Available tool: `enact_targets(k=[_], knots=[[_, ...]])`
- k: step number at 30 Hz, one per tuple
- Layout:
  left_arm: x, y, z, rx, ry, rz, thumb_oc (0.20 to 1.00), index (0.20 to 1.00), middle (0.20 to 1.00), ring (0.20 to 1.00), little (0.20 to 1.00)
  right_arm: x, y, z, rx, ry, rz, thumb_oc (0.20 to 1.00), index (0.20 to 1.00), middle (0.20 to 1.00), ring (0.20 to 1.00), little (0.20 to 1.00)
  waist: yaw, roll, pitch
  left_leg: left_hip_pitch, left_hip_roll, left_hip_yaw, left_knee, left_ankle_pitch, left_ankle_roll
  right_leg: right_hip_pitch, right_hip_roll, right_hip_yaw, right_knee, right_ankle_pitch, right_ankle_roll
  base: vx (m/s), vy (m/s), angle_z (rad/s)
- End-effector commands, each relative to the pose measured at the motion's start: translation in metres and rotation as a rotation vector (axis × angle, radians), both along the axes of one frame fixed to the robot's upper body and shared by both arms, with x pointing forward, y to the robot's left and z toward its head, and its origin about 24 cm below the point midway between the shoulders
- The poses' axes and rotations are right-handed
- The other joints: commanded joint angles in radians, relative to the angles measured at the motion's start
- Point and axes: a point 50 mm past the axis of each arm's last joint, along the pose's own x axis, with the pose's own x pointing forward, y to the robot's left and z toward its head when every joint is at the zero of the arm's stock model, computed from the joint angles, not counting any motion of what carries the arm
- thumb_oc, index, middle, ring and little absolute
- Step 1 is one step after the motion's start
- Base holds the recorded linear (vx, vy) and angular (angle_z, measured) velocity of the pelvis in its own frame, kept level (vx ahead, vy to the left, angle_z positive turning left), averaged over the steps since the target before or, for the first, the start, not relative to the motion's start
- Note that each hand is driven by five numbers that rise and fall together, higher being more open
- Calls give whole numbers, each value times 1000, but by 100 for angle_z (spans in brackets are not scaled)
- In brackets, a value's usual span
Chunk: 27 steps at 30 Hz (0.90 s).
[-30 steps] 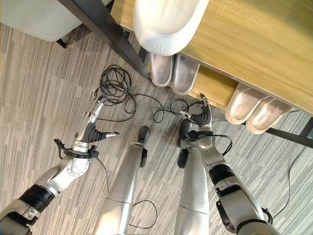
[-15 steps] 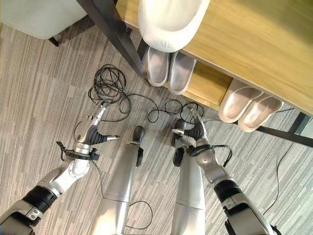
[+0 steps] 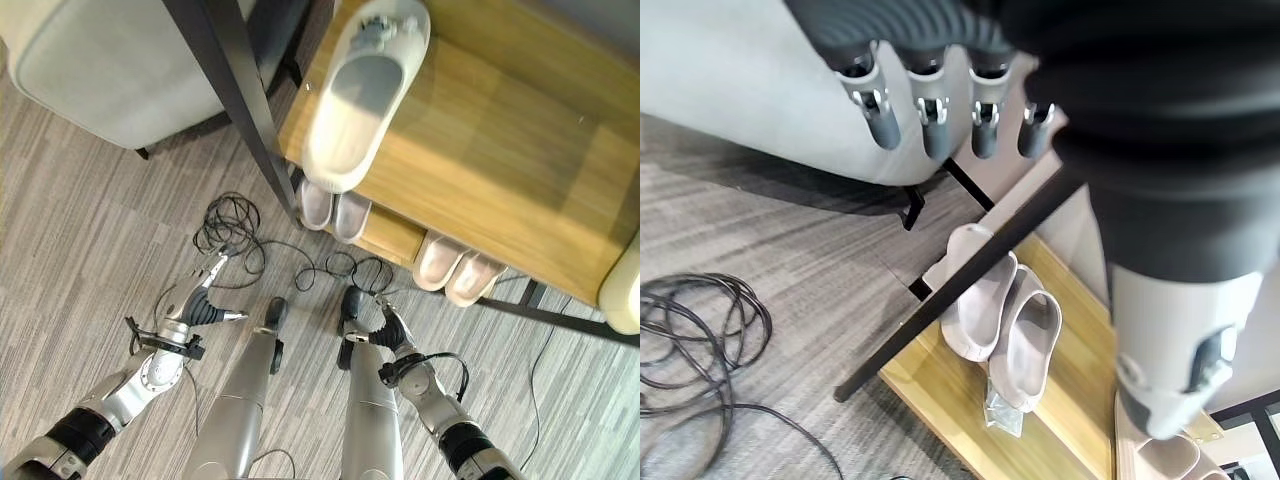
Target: Arrange the slippers neatly on the shoe rack.
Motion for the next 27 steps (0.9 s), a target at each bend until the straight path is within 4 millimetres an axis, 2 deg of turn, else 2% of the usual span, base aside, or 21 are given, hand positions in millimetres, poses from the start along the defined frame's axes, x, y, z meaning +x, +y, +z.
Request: enact_targets(k=[1,4,8,13,16,24,27], knots=[[-16,2,8,35,-8,-84,1000,1000,1000,1000,1000,-23,-3,-11,-12,48,44,1000,1000,1000,1000,1000,1,15,-29,25,52,45,-175,94,-32,88,-42,41,-20,-63,103,59,-3,2],[-25,10,15,20,-5,-84,1000,1000,1000,1000,1000,-35,-4,-17,2,89,54,1000,1000,1000,1000,1000,11,7,-31,101,53,41,-191,92,-33,172,-42,28,-41,-67,104,118,-45,1],[-42,16,38,59,-9,-179,1000,1000,1000,1000,1000,-51,-10,-33,-11,175,42,1000,1000,1000,1000,1000,28,8,-45,220,59,32,-232,94,-31,289,-36,12,-64,-83,106,90,-33,10],[-56,17,59,126,-35,-260,1000,1000,1000,1000,1000,-67,-14,-45,-39,243,43,1000,1000,1000,1000,1000,40,13,-60,291,61,25,-257,93,-32,361,-34,-3,-76,-99,106,68,-54,1],[-63,12,79,115,-91,-322,1000,1000,1000,1000,1000,-80,-17,-59,-46,318,7,1000,1000,1000,1000,1000,46,26,-80,347,65,13,-281,87,-38,415,-29,-19,-84,-122,106,48,-81,9],[-64,-7,95,203,-149,-476,1000,1000,1000,1000,1000,-94,-12,-73,-48,396,1,1000,1000,1000,1000,1000,27,55,-112,407,70,9,-322,101,-47,462,-22,-25,-99,-132,102,23,-45,5],[-67,-18,113,251,-240,-553,1000,1000,1000,1000,1000,-104,-13,-81,-56,448,-15,1000,1000,1000,1000,1000,20,79,-135,433,76,15,-338,103,-51,475,-20,-20,-106,-134,103,20,-31,-1]])
